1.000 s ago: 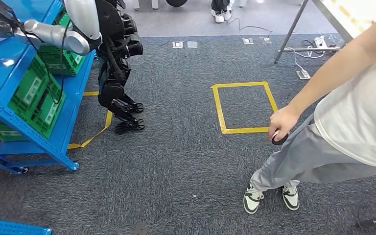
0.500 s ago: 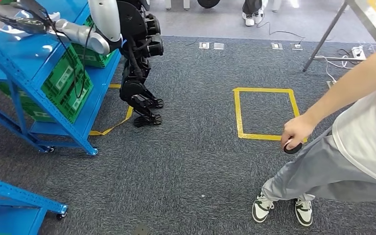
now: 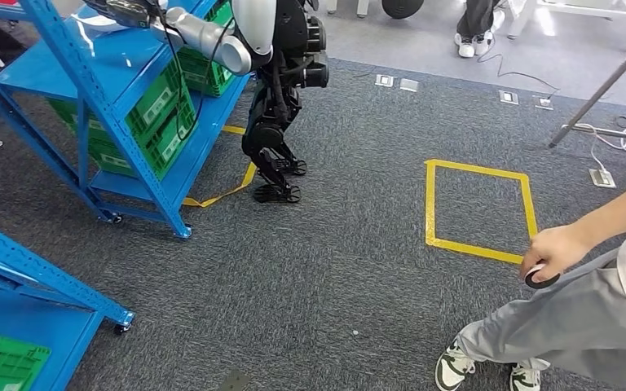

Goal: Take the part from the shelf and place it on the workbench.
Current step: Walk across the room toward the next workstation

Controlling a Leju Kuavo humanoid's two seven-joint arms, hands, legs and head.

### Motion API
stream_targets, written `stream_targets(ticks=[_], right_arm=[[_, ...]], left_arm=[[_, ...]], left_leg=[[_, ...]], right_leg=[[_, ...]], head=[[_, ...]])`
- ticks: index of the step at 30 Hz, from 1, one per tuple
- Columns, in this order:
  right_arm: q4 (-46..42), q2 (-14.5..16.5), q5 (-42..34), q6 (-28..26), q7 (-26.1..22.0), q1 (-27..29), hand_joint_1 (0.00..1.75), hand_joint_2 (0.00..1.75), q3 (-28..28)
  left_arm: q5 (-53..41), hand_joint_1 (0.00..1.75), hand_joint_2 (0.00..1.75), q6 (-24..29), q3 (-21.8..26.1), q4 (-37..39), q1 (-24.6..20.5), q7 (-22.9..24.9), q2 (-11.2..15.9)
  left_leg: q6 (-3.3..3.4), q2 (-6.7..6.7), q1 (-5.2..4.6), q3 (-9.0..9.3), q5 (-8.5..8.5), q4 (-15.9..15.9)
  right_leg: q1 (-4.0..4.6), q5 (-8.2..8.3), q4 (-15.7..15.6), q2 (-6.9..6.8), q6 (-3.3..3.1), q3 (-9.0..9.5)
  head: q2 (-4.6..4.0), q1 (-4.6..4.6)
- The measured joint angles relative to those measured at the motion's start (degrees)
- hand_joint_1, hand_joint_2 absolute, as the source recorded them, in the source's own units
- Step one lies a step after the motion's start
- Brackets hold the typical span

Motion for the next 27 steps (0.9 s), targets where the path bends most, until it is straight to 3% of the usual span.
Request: stream_targets(ticks=[2,4,6,7,8,9,11,12,13,15,17,18,20,21,23,24,25,27], right_arm=[[0.02,0.00,0.07,0.04,0.11,-0.01,0.00,0.00,0.00],[0.02,-0.05,0.11,0.07,0.17,0.05,0.00,0.00,0.00],[0.01,-0.13,0.11,0.09,0.30,0.07,0.00,0.00,0.00],[-0.01,-0.14,0.11,0.09,0.38,0.01,0.00,0.00,0.00],[-0.03,-0.14,0.11,0.10,0.44,-0.10,0.00,0.00,0.00],[-0.04,-0.11,0.11,0.11,0.50,-0.19,0.00,0.00,0.00],[-0.04,-0.04,0.12,0.16,0.56,-0.14,0.00,0.00,0.00],[-0.03,-0.03,0.12,0.20,0.62,-0.04,0.00,0.00,0.00],[-0.02,-0.03,0.13,0.23,0.69,0.06,0.00,0.00,0.00],[-0.01,-0.03,0.13,0.31,0.86,0.08,0.00,0.00,0.00],[-0.02,-0.03,0.14,0.38,1.03,-0.06,0.00,0.00,0.00],[-0.03,-0.03,0.16,0.42,1.08,-0.11,0.00,0.00,0.00],[-0.04,-0.04,0.27,0.48,1.12,-0.11,0.00,0.00,0.00],[-0.05,-0.04,0.33,0.49,1.13,-0.09,0.00,0.00,0.00],[-0.05,0.02,0.44,0.50,1.14,-0.10,0.00,0.00,0.00],[-0.06,0.08,0.47,0.51,1.14,-0.10,0.00,0.00,0.00],[-0.06,0.12,0.49,0.51,1.14,-0.06,0.00,0.00,0.00],[-0.04,0.10,0.49,0.51,1.18,0.15,0.00,0.00,0.00]], left_arm=[[0.08,0.00,0.00,0.00,0.00,0.02,0.03,0.01,-0.03],[0.10,0.00,0.00,-0.03,0.01,0.03,-0.07,0.01,-0.17],[0.14,0.00,0.00,-0.07,0.01,0.03,-0.11,0.00,-0.35],[0.18,0.00,0.00,-0.09,0.01,0.04,-0.04,0.00,-0.39],[0.21,0.00,0.00,-0.10,0.01,0.05,0.08,0.00,-0.40],[0.24,0.00,0.00,-0.11,0.00,0.08,0.16,0.01,-0.38],[0.30,0.00,0.00,-0.11,0.00,0.10,0.11,0.03,-0.36],[0.32,0.00,0.00,-0.12,0.00,0.11,0.04,0.04,-0.36],[0.37,0.00,0.00,-0.13,0.00,0.11,0.02,0.05,-0.36],[0.48,0.00,0.00,-0.13,0.00,0.13,0.17,0.07,-0.36],[0.60,0.00,0.00,-0.13,0.00,0.15,0.30,0.04,-0.30],[0.66,0.00,0.00,-0.13,0.00,0.15,0.29,-0.02,-0.27],[0.80,0.00,0.00,-0.14,0.00,0.14,0.15,-0.22,-0.27],[0.85,0.00,0.00,-0.14,0.00,0.14,0.09,-0.32,-0.28],[0.95,0.00,0.00,-0.15,0.01,0.15,0.11,-0.42,-0.30],[1.01,0.00,0.00,-0.14,0.01,0.15,0.15,-0.45,-0.29],[1.08,0.00,0.00,-0.11,0.02,0.15,0.14,-0.49,-0.29],[1.24,0.00,0.00,-0.03,0.02,0.15,0.08,-0.58,-0.34]], left_leg=[[0.00,-1.45,-0.07,0.21,0.03,0.02],[-0.23,-2.87,-0.10,0.21,0.16,0.07],[-0.88,-4.25,0.09,-0.39,0.55,0.10],[-1.29,-4.97,0.21,-0.73,0.79,0.07],[-1.61,-4.86,0.28,-1.03,0.82,0.16],[-1.85,-3.41,0.16,-1.45,0.34,0.72],[-2.17,0.60,-0.03,-3.44,-2.43,4.68],[-2.37,2.13,-0.02,-5.08,-4.32,8.06],[-2.57,2.44,0.13,-6.73,-5.87,11.54],[-2.90,2.50,0.39,-8.06,-6.29,14.73],[-2.98,3.68,0.43,-5.17,-3.05,10.00],[-2.91,5.57,0.23,-2.99,-1.71,6.27],[-2.24,8.58,-0.24,-0.12,-0.54,0.96],[-1.84,9.03,-0.52,0.14,-0.79,0.20],[-1.01,7.31,-0.58,-0.07,-0.57,-0.04],[-0.65,6.32,-0.50,-0.15,-0.41,-0.12],[-0.30,5.31,-0.38,-0.22,-0.20,-0.21],[0.21,3.25,-0.26,-0.35,0.10,-0.27]], right_leg=[[0.00,4.36,-5.77,1.03,-0.46,2.28],[-0.07,7.54,-12.70,3.67,-1.07,5.15],[-0.07,7.78,-15.41,5.00,-1.66,6.22],[-0.01,7.78,-15.88,4.51,-1.91,6.31],[-0.05,7.88,-16.30,3.84,-2.16,6.44],[-0.06,8.10,-16.78,3.12,-2.41,6.57],[-0.03,8.57,-17.54,1.45,-2.83,6.82],[0.10,8.60,-17.62,0.59,-3.00,6.84],[0.18,8.59,-17.60,-0.31,-3.07,6.82],[0.26,8.49,-17.53,-1.94,-3.09,6.80],[0.25,8.26,-17.31,-3.22,-2.81,6.89],[0.31,8.06,-17.14,-3.75,-2.57,6.96],[0.61,7.57,-16.70,-4.85,-1.99,7.10],[0.75,7.39,-16.63,-5.51,-1.75,7.19],[0.74,7.00,-16.60,-6.76,-1.23,7.44],[0.57,6.42,-16.19,-6.14,-0.90,7.43],[0.38,5.26,-14.80,-4.78,-0.57,7.02],[0.06,1.46,-8.44,-1.29,-0.14,4.51]], head=[[0.00,0.01],[0.00,-0.05],[0.00,-0.01],[0.00,0.03],[0.00,0.06],[0.00,-0.01],[0.00,-0.29],[0.00,-0.42],[0.00,-0.51],[0.00,-0.54],[0.00,-0.56],[0.00,-0.57],[0.00,-0.56],[0.00,-0.51],[0.00,-0.39],[0.00,-0.37],[0.00,-0.34],[0.00,-0.21]])
